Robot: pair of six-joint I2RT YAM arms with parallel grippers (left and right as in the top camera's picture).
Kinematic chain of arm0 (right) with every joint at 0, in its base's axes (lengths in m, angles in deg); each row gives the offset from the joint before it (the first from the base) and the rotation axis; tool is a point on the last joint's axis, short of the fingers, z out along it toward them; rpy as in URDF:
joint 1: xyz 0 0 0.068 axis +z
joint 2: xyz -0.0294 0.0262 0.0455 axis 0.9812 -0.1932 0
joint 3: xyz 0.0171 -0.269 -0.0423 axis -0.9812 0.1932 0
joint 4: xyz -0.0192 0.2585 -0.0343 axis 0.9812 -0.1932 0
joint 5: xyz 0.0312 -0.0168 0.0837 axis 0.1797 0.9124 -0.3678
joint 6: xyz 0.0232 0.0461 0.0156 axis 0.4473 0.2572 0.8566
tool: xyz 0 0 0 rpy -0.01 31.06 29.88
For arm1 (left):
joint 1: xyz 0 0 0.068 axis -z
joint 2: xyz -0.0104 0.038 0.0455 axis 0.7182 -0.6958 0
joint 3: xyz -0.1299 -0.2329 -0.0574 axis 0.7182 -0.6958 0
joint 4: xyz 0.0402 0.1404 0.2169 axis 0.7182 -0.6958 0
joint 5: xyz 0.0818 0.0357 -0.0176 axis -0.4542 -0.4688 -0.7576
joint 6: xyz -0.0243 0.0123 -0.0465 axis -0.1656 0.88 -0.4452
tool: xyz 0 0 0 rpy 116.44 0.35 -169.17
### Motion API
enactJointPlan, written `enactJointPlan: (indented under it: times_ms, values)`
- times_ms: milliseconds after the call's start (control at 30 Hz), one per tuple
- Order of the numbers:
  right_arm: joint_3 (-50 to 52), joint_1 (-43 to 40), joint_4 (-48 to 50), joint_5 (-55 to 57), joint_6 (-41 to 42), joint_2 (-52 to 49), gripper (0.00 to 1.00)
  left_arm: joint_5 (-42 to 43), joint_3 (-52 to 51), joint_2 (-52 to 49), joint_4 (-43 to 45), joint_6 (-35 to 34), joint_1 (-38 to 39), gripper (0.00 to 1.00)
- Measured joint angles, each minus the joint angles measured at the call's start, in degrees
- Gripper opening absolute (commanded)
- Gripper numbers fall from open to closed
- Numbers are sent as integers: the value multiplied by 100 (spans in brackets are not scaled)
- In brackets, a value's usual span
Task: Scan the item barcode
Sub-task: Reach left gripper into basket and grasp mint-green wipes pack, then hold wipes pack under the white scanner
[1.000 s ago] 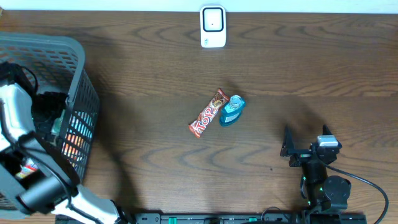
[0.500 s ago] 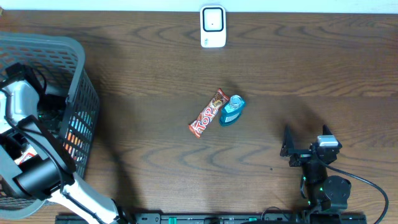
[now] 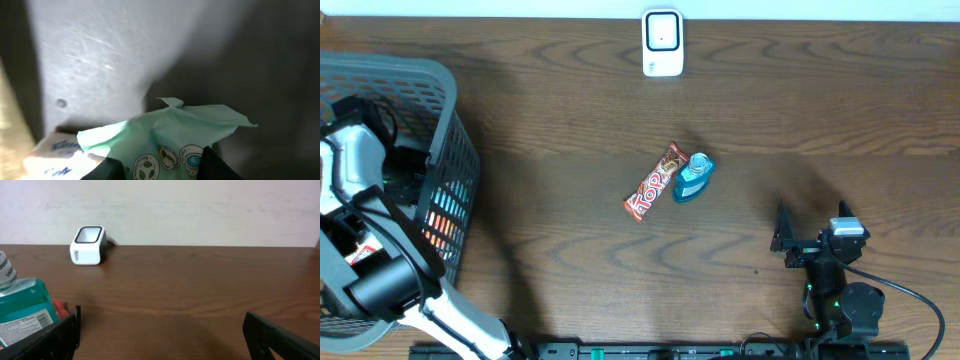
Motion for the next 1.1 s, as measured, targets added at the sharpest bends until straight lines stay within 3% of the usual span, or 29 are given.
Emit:
enactJointPlan:
  times_ms: [133,433,667,867,1100]
  values:
    - [0,0,0,0,0,0,99,-4,330,595,-90,15,-129,36]
    - [0,0,0,0,0,0,99,48,916,3200,214,-94,-251,36]
    - [0,0,0,0,0,0,99,1023,922,4640,837,-514,-109,35]
    - [0,0,0,0,0,0,99,1655,922,5141,992,-890,1019,33]
    - [0,0,0,0,0,0,99,1755,922,4760,1226,-1010,2924,33]
